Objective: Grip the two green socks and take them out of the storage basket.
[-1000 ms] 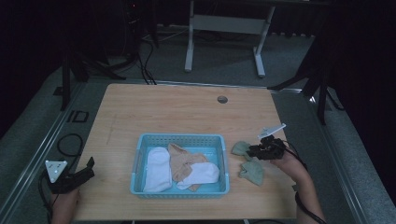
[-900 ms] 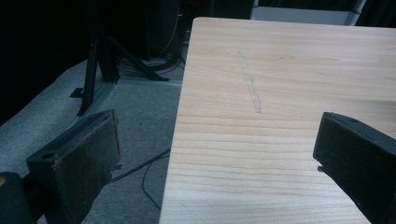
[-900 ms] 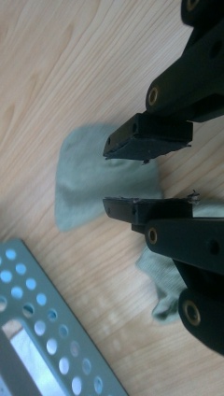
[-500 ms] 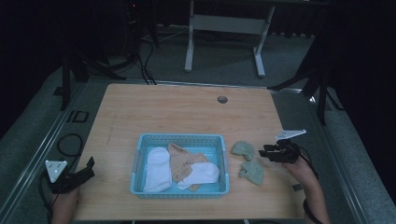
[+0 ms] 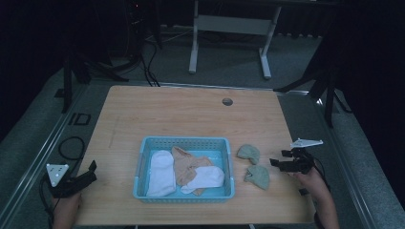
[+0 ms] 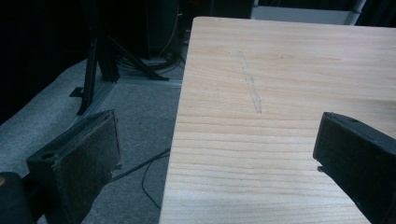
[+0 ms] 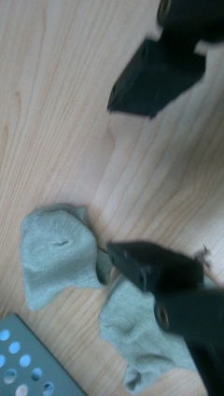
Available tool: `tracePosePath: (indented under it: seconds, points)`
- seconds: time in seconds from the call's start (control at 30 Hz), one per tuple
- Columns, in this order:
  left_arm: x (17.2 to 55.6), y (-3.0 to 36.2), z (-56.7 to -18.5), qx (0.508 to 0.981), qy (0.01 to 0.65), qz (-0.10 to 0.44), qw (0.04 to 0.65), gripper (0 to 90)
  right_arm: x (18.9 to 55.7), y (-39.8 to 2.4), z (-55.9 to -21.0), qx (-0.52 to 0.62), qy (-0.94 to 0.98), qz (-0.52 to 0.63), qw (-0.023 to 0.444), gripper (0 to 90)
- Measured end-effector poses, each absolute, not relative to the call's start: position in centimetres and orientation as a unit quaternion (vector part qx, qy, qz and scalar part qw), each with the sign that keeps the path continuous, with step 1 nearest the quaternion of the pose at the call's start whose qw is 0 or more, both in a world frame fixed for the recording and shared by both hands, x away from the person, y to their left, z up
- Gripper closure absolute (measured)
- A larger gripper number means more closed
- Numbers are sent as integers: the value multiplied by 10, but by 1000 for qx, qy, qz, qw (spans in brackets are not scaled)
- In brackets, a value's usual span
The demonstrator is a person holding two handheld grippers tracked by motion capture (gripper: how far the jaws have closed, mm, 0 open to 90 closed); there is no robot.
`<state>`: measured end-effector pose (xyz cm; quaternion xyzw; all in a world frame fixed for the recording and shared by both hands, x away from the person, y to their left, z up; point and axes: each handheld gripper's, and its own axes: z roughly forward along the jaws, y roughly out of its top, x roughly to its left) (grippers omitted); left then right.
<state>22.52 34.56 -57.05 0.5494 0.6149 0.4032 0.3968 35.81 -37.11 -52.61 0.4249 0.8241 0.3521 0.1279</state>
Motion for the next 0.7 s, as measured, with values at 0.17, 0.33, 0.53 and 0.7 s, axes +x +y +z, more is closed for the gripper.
tracePosePath:
  seconds: [0.17,0.33,0.53,0.7]
  points:
    - [225,346,-571,549,615,403,397,3,350,-380,-531,441,809,362,141,111]
    - [225,346,-571,550,615,403,397,4,344,-387,-536,461,787,373,170,109]
    - [225,346,-571,550,614,403,397,4,333,-393,-542,482,756,387,216,110]
    - [225,346,-571,550,614,403,397,3,324,-400,-549,512,727,387,244,111]
